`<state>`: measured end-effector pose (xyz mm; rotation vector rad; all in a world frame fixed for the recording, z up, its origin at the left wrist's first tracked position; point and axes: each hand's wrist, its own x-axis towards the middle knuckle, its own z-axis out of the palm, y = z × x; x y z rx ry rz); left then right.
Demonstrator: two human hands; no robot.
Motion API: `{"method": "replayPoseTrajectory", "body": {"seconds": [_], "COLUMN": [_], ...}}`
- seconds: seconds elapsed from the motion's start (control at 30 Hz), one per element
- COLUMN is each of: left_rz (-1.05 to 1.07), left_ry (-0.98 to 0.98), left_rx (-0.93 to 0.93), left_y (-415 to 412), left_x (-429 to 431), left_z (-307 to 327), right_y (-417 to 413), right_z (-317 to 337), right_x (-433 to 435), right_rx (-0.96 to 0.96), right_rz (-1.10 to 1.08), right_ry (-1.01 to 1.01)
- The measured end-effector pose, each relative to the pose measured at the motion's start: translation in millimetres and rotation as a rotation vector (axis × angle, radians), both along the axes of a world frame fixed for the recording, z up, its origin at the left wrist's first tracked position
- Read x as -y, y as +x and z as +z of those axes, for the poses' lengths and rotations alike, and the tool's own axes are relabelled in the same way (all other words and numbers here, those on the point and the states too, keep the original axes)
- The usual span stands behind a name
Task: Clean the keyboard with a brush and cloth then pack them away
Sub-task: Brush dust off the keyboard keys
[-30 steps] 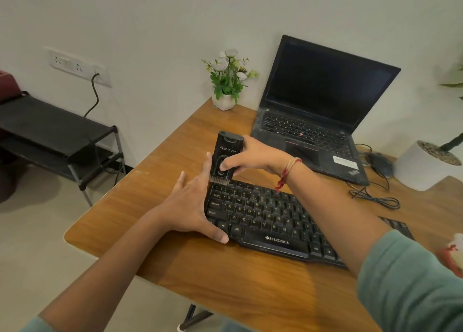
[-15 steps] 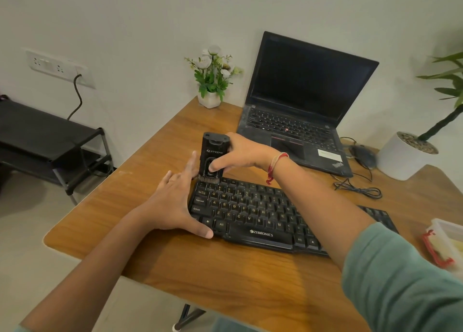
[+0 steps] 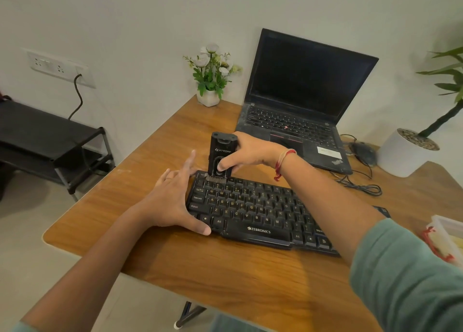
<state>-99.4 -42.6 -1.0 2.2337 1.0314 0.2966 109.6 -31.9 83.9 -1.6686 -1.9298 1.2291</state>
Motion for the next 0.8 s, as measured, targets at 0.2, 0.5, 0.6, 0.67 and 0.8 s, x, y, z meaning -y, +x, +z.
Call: {"method": "replayPoseTrajectory", "body": {"seconds": [0.2,0.5,0.6,0.67,0.8], "left_rz": [0.004,0.003,0.002,0.004,0.027], "left_ry": [0.005,0.03,0.028,0.021,0.02], "left_rx": [-0.011,-0.019,-0.022,-0.027,-0.039], "left_y": [0,-2,-1,-1,-2], "left_x": [-3,-4,-4,-5,-8], "left_z": [-5,-7,-7,-7,-11], "right_y": [21,56,70,80,100], "right_z": [6,3,3,5,7], "right_x": [11,27,35,42,55], "right_rx": [0.016,0.032,0.028,0.034,0.058], "right_rz": [-0.039,-0.137,-0.134,-0.142,-0.165], "right_ry": [-0.04,-0.081,-0.083,-0.08,-0.081]}}
